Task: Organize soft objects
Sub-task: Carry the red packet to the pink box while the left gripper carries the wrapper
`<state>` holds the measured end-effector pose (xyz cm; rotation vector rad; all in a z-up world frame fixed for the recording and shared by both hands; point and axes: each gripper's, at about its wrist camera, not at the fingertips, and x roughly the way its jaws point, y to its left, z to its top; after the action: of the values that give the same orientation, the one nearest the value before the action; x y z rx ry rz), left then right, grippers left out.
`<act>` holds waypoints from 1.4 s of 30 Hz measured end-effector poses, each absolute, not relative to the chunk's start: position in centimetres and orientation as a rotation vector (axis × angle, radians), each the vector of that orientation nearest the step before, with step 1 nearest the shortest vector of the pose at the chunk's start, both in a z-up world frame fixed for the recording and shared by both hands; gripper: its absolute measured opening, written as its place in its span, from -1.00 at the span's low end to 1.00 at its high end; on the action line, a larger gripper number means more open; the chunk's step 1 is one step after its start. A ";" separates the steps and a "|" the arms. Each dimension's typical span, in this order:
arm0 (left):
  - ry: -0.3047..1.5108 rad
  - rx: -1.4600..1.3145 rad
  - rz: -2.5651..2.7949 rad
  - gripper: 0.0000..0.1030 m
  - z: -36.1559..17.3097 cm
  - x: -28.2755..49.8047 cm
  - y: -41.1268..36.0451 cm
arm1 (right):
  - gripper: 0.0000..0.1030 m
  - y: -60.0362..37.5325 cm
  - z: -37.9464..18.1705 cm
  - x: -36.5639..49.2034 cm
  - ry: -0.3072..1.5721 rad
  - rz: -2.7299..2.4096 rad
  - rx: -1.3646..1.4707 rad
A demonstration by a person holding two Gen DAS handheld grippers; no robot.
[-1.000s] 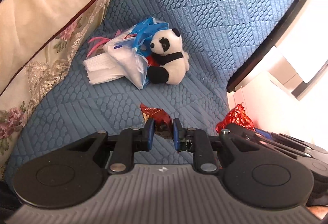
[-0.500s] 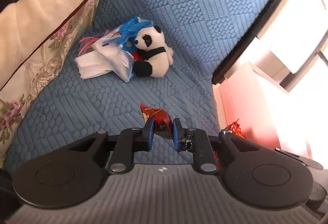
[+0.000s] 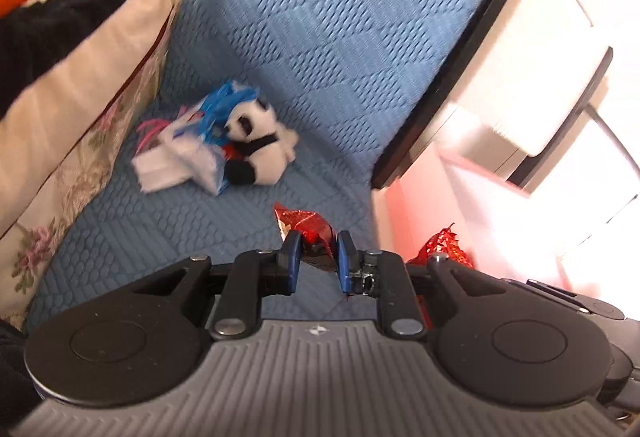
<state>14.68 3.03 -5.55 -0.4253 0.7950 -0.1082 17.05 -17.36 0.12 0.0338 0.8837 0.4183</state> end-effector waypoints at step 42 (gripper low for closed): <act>0.765 -0.313 -0.310 -0.56 2.2 18.5 -17.4 | -0.55 -36.4 9.4 20.3 0.754 0.285 0.100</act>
<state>18.54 -17.39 2.16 -0.3126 0.7654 -0.3099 20.34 -36.42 9.41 0.1004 0.7540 0.2850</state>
